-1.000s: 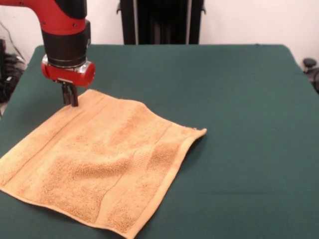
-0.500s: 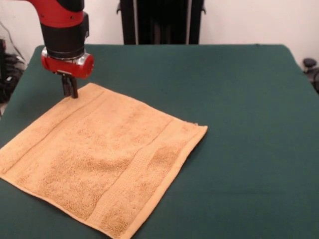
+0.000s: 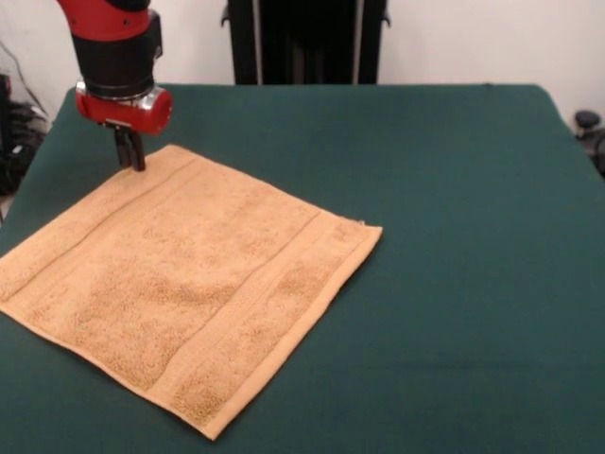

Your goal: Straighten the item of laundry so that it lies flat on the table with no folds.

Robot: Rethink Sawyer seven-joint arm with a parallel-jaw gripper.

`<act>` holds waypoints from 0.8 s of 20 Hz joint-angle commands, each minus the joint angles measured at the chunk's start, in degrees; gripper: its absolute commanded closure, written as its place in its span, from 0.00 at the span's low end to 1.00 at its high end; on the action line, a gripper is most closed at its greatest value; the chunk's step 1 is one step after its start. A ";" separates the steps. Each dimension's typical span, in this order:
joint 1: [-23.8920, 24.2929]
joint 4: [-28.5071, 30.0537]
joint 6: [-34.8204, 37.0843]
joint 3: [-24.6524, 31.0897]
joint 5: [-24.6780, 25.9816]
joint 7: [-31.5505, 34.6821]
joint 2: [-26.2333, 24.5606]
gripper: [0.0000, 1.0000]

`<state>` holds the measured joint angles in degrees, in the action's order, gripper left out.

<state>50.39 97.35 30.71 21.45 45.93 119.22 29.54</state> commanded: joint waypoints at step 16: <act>-3.69 5.58 4.77 5.30 2.42 -14.93 -0.58 0.00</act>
<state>49.20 98.63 30.73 21.46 46.75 118.81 30.25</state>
